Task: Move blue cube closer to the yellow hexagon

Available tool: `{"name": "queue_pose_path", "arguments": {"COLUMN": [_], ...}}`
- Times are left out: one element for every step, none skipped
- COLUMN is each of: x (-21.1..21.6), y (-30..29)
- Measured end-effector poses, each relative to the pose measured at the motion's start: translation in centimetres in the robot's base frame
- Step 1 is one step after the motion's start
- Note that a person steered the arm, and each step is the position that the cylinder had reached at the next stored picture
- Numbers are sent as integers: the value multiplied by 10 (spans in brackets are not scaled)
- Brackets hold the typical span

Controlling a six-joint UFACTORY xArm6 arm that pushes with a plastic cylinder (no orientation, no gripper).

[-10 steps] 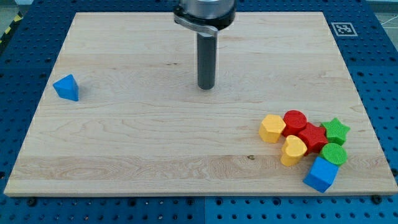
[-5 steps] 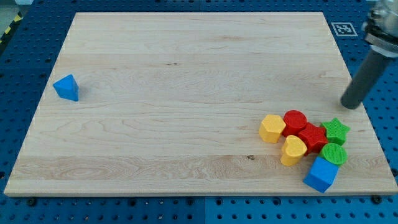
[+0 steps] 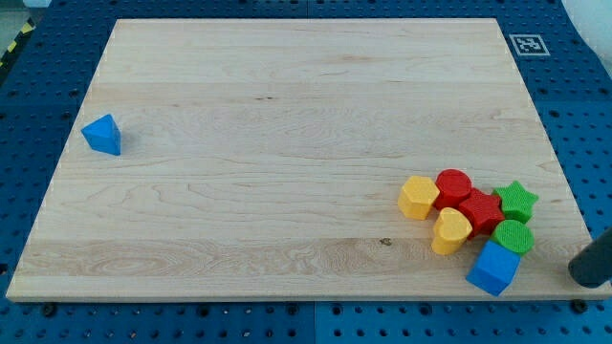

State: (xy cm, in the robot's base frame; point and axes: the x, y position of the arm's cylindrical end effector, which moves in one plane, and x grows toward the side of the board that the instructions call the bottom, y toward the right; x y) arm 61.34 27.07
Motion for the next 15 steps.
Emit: {"name": "queue_pose_path", "arguments": {"x": [5, 1, 1, 1, 1, 1, 1, 1, 1, 1, 1, 5, 5, 4, 5], "y": [-14, -57, -75, -89, -105, -122, -138, -156, -175, -187, -154, -120, -104, -123, -149]}}
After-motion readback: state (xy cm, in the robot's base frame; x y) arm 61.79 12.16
